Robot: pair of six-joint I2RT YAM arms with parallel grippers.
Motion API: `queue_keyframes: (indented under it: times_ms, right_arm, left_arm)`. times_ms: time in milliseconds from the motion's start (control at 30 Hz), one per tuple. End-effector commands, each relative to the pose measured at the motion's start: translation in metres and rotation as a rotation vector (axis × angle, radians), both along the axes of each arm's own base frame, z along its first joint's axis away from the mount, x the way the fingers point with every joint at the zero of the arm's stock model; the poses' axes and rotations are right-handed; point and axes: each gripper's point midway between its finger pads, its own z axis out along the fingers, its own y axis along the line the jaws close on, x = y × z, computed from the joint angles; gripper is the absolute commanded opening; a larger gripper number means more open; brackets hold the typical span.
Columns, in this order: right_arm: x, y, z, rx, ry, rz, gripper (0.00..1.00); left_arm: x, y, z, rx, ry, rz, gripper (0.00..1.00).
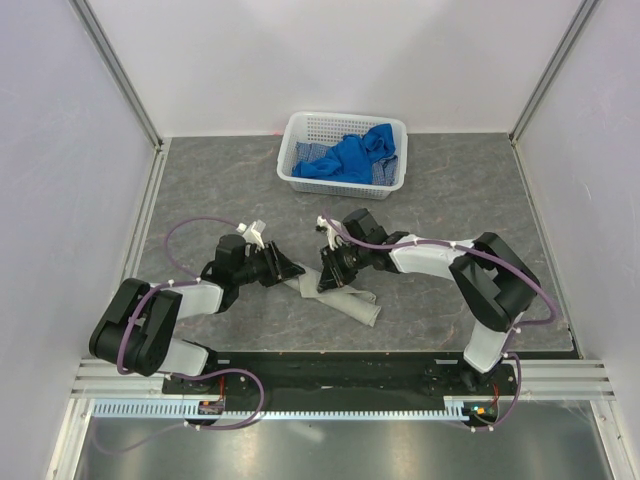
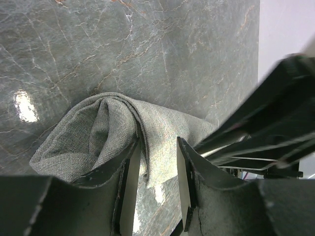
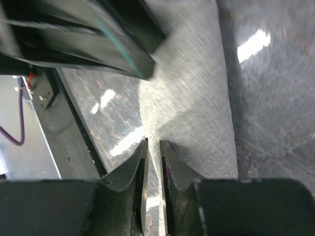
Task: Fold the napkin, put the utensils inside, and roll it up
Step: Roll the napkin with the utensil
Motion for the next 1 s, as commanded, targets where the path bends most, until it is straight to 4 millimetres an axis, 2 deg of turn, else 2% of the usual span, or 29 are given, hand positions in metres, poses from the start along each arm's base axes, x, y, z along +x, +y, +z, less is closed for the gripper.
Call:
queue_keyframes:
  times_ms: [0, 133, 233, 367, 500, 667, 700, 800, 967]
  right_arm:
    - [-0.004, -0.008, -0.024, -0.022, 0.058, -0.023, 0.22]
    - [-0.003, -0.022, -0.046, -0.075, 0.078, -0.046, 0.23]
    - [-0.004, -0.027, -0.054, -0.093, 0.089, -0.05, 0.23]
    - [-0.009, -0.028, -0.053, -0.084, 0.102, -0.041, 0.28]
    - [-0.015, -0.031, -0.043, -0.068, 0.104, -0.041, 0.38]
    - [-0.024, -0.028, -0.009, 0.021, 0.098, -0.03, 0.49]
    - [-0.024, -0.026, 0.002, 0.043, 0.089, -0.034, 0.49]
    - [-0.028, -0.027, 0.016, 0.07, 0.088, -0.048, 0.5]
    - [-0.034, -0.035, 0.021, 0.07, 0.093, -0.083, 0.51]
  left_arm:
    - [0.01, -0.004, 0.011, 0.0, -0.064, -0.018, 0.42]
    - [0.01, -0.001, 0.008, 0.021, -0.062, -0.013, 0.42]
    - [0.012, 0.001, 0.007, 0.04, -0.068, -0.007, 0.42]
    - [0.012, 0.001, 0.006, 0.052, -0.07, -0.011, 0.42]
    - [0.012, 0.002, 0.002, 0.059, -0.058, -0.01, 0.42]
    - [0.013, 0.002, 0.003, 0.061, -0.065, -0.012, 0.41]
    - [0.013, 0.002, 0.004, 0.06, -0.067, -0.013, 0.41]
    - [0.013, 0.001, 0.003, 0.06, -0.066, -0.017, 0.41]
    - [0.012, 0.003, 0.002, 0.064, -0.062, -0.013, 0.41]
